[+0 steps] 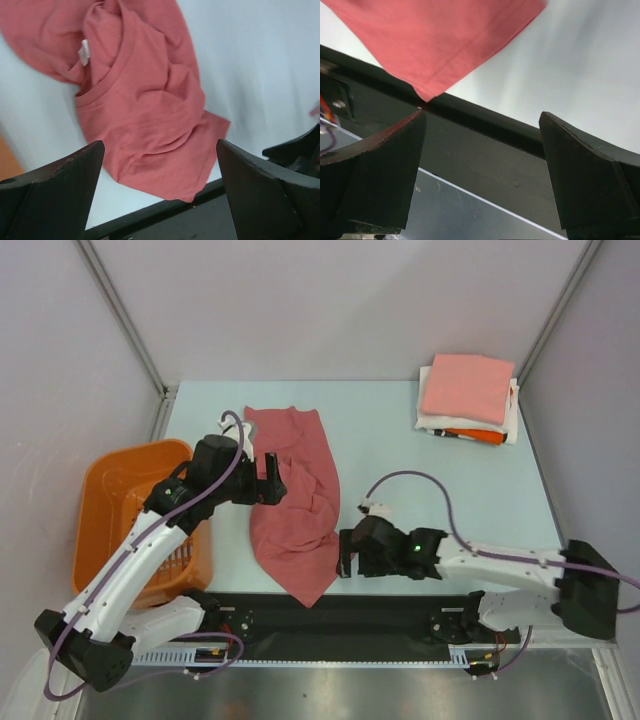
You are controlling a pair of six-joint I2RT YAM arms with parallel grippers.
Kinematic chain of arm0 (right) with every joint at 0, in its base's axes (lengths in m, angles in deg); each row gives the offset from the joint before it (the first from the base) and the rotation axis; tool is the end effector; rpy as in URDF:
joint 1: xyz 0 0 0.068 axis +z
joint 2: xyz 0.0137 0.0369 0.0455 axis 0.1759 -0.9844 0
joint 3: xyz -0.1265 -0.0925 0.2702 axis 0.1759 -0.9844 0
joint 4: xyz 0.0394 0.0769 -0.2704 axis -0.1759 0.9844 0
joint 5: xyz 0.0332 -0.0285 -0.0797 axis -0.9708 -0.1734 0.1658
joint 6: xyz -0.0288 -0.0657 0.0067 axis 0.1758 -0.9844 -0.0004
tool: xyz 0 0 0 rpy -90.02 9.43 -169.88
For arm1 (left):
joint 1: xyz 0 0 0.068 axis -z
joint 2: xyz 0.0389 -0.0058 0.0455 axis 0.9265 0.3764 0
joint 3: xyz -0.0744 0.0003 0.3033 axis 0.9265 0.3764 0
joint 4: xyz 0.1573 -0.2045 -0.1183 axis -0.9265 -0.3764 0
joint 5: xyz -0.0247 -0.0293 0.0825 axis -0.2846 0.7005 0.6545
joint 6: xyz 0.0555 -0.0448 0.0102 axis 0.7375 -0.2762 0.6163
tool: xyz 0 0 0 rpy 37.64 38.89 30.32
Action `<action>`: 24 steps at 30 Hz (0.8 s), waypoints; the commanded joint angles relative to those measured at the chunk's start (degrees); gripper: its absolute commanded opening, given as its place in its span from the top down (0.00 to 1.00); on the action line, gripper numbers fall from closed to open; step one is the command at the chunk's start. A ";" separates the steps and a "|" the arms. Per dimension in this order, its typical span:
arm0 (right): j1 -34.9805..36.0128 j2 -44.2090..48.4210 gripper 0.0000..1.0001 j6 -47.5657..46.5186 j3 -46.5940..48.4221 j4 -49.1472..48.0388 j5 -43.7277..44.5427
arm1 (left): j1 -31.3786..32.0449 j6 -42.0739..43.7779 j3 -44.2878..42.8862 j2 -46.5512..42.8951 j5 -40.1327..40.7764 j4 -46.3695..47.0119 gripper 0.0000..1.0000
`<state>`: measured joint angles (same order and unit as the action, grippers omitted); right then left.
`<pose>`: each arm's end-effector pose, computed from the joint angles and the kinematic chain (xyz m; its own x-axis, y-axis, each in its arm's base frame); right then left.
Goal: Fold and stack the t-shirts
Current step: Flatten the tshirt out
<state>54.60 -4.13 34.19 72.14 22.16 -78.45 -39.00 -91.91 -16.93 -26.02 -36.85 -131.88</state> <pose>0.1166 0.2190 0.2337 -0.8750 -0.0165 -0.4838 -0.2256 0.8982 0.3773 0.1978 -0.1110 0.3709 -0.7024 -0.0214 -0.7114 0.2660 0.9192 -0.2902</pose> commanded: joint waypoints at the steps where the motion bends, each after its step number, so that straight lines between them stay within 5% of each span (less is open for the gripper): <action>1: 2.32 -7.81 0.03 3.35 1.22 -9.31 -4.58 | -0.76 -0.37 2.04 -3.36 6.98 0.70 0.00; 7: 4.70 -23.27 0.07 2.73 7.81 -14.33 -9.77 | -4.18 0.77 6.70 -7.50 8.04 1.75 0.00; 14: 4.53 -30.42 0.19 1.86 11.16 -16.88 -12.58 | -8.49 2.10 12.15 -11.36 8.13 2.98 0.00; 16: 4.09 -31.30 0.41 1.24 11.60 -17.76 -13.46 | -8.84 1.75 13.90 -12.33 8.31 3.94 0.00; 17: 3.22 -32.17 0.60 1.06 11.60 -18.46 -13.72 | -8.84 1.66 14.00 -12.60 8.40 3.95 0.00; 20: 1.63 -33.15 0.85 -0.25 12.30 -18.38 -14.25 | -8.93 1.83 14.35 -13.12 8.40 4.56 0.00; 22: -1.17 -32.36 0.98 -1.91 12.39 -17.50 -14.60 | -8.93 1.75 14.70 -13.21 9.01 4.83 0.00; 24: -5.20 -28.08 1.00 -2.80 12.13 -14.17 -13.91 | -8.93 1.75 14.79 -13.48 9.10 4.91 0.00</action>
<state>54.27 -36.19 33.99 82.76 5.24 -93.18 -47.46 -91.32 -2.52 -38.24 -29.05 -129.50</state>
